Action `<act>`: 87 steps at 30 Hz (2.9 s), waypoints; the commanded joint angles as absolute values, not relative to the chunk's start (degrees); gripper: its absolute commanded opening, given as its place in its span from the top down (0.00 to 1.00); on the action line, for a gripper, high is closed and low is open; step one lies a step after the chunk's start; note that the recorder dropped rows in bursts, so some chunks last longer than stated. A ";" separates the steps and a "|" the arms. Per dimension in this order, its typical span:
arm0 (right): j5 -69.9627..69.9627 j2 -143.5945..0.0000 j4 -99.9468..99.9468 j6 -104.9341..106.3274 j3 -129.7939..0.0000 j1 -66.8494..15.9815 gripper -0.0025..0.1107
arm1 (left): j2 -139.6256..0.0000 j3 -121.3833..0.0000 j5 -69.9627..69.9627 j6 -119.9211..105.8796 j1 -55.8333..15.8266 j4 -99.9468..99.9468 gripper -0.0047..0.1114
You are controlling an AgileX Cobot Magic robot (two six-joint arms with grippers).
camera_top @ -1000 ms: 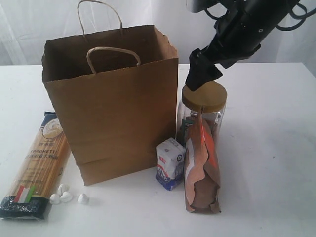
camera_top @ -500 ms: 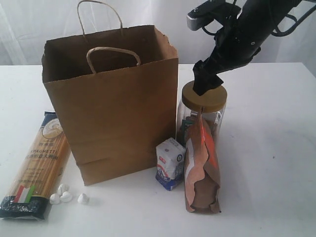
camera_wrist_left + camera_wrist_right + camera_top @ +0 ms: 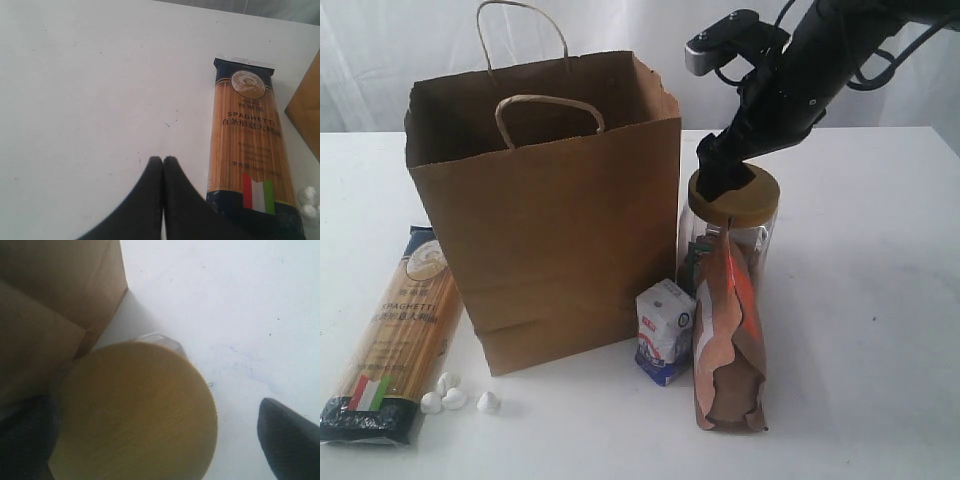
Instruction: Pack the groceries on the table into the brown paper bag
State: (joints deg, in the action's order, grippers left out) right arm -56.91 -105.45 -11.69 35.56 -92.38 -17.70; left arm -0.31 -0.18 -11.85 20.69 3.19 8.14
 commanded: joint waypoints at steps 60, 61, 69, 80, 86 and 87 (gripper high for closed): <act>-67.38 -102.62 -16.86 30.79 -93.27 -17.75 0.05 | 0.00 0.00 -11.72 20.56 3.32 8.05 0.96; -67.50 -102.62 -16.86 30.79 -93.27 -17.75 0.05 | 0.00 0.00 -11.72 20.56 3.32 8.05 0.96; -68.58 -102.62 -16.89 29.70 -93.27 -17.75 0.05 | 0.00 0.00 -11.60 20.56 3.32 8.05 0.96; -59.18 -104.18 -1.05 26.45 -93.27 -17.75 0.05 | 0.00 0.00 -11.60 20.56 3.32 8.05 0.96; -59.03 -104.07 -7.86 26.45 -93.27 -17.75 0.05 | 0.00 0.00 -11.60 20.56 3.32 8.05 0.96; -60.04 -104.07 -8.00 26.45 -93.27 -17.75 0.05 | 0.00 0.00 -11.60 20.56 3.32 8.05 0.96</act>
State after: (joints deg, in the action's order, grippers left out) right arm -58.59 -104.35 -6.02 26.85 -93.01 -17.70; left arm -0.31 -0.18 -11.85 20.57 3.19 8.22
